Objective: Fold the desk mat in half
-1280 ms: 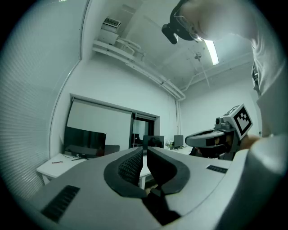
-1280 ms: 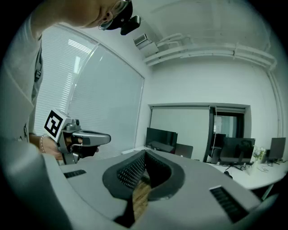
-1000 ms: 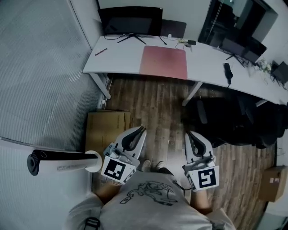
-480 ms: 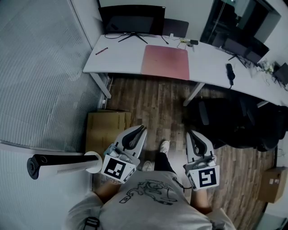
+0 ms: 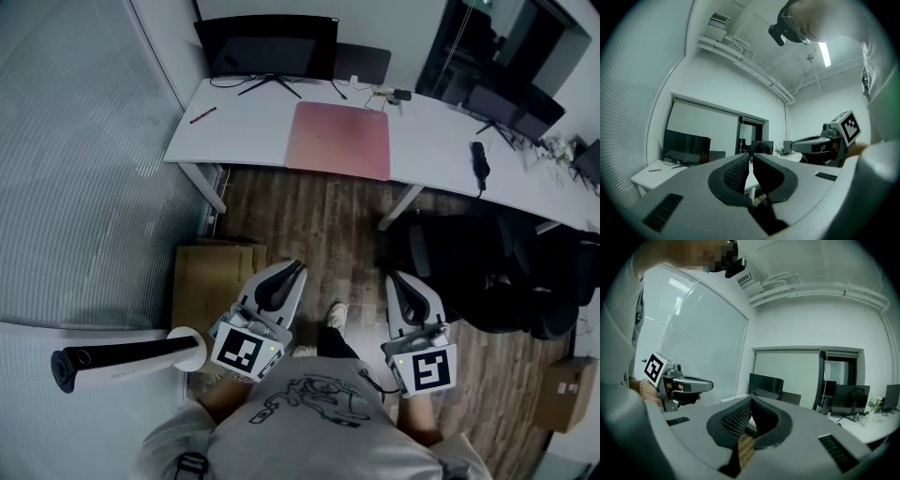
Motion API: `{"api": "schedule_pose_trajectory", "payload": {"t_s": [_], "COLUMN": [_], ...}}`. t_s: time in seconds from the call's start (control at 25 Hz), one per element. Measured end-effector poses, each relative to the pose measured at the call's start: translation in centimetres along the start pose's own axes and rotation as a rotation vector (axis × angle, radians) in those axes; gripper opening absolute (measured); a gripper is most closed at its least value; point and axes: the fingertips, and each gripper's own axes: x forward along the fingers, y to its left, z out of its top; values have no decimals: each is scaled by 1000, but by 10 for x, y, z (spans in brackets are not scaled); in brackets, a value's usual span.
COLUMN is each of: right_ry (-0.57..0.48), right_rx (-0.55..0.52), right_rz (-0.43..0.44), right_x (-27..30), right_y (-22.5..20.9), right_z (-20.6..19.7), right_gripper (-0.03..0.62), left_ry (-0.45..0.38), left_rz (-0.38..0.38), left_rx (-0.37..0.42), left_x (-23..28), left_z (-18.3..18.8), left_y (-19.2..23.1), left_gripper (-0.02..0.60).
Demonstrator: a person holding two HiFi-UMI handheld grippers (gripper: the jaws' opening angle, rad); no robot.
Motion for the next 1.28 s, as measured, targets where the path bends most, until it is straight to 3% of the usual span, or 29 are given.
{"api": "schedule_pose_trajectory", "payload": {"t_s": [0.44,0.72,1.28], "right_ry": [3,-29,-19], "right_rx": [9,40,26], "right_rz": [6,17,48], "right_x": [51,77,110], "right_y": [-77,-123,-220], "right_z": [1,1,-12], "right_gripper": [6,6,6], "left_ry": [9,-11,24], "left_rz": [20,33,60], "left_rx": [8,5,18], "left_x": [86,137,238], "left_z": [6,11,5], "left_y": [19,23,18], "left_gripper": [44,44,44]}}
